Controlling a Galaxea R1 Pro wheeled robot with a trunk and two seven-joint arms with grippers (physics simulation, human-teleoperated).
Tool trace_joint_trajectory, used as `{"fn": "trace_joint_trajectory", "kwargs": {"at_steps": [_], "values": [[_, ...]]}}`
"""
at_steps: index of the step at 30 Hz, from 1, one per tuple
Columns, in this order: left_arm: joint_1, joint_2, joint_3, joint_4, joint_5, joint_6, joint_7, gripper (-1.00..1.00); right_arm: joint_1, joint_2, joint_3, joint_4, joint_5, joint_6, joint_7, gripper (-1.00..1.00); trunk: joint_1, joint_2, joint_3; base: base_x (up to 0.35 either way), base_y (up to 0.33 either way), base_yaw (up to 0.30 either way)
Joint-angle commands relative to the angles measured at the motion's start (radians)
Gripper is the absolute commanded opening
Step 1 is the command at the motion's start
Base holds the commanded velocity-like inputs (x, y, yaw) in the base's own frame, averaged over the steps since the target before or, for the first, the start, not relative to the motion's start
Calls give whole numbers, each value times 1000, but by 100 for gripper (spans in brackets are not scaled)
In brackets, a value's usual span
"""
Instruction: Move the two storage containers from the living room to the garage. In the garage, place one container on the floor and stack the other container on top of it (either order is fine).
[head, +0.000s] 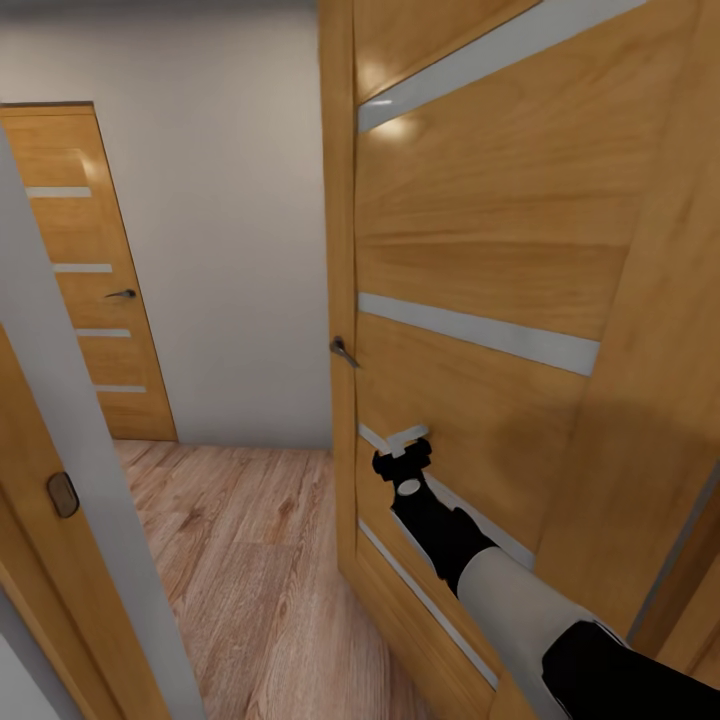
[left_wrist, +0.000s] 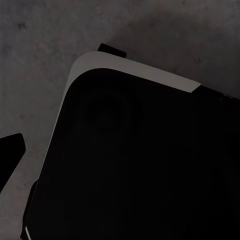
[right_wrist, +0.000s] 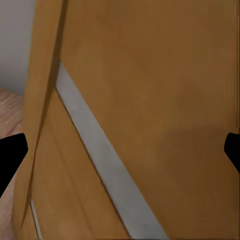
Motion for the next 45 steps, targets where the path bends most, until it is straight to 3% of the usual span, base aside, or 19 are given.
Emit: {"fn": "trace_joint_trajectory", "kwargs": {"at_steps": [1, 7, 11, 22, 45], "values": [[0, 0, 2, -1, 4, -2, 0, 100, -2, 0, -1, 5, 8, 9, -25, 100, 0, -1, -1, 0, 0, 0], [0, 0, 2, -1, 4, -2, 0, 100, -1, 0, -2, 14, 16, 16, 153, 100, 0, -1, -1, 0, 0, 0], [0, 0, 2, -1, 4, -2, 0, 100, -2, 0, -9, 14, 18, 6, 196, 100, 0, -1, -1, 0, 0, 0], [0, -2, 1, -2, 4, -2, 1, 100, -1, 0, -8, 15, 19, -28, 200, 100, 0, -1, -1, 0, 0, 0], [0, 1, -1, 0, 4, -1, 1, 100, -1, 0, -9, 18, 9, -13, 119, 100, 0, -1, -2, 50, 0, 63]]}}
